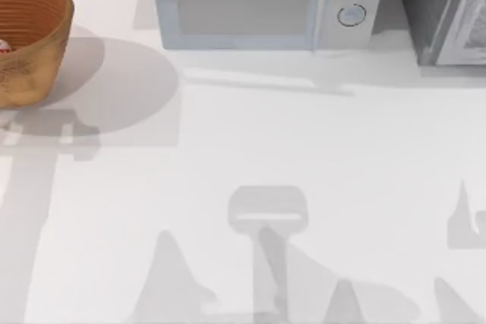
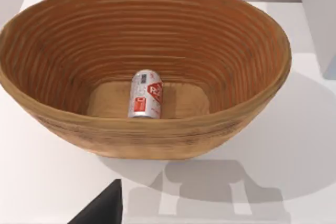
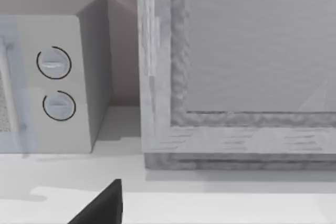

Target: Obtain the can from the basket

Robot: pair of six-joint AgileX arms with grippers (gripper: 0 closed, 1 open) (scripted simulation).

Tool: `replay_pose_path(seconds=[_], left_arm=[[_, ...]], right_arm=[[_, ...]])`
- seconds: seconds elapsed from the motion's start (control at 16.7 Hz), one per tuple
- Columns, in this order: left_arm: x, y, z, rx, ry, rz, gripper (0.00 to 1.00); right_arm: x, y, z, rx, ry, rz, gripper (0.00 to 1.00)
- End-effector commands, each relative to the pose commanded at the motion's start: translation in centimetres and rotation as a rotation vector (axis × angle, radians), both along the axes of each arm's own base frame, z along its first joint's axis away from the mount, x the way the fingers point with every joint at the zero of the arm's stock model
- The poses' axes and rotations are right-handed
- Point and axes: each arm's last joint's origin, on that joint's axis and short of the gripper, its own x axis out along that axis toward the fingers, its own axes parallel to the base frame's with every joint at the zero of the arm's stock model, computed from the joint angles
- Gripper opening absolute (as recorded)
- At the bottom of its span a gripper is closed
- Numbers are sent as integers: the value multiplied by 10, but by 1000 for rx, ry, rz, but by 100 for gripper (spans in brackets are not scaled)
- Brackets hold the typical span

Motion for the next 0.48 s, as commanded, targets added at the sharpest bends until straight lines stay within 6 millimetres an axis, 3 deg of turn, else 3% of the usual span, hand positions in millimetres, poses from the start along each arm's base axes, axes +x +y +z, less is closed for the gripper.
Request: replay_pose_path(seconds=[0.24,0.48], left_arm=[[74,14,40,-5,182,-2,100],[158,33,43,-20,384,-10,100]], right_arm=[[0,0,0,0,0,0,100],[0,0,0,0,0,0,100]])
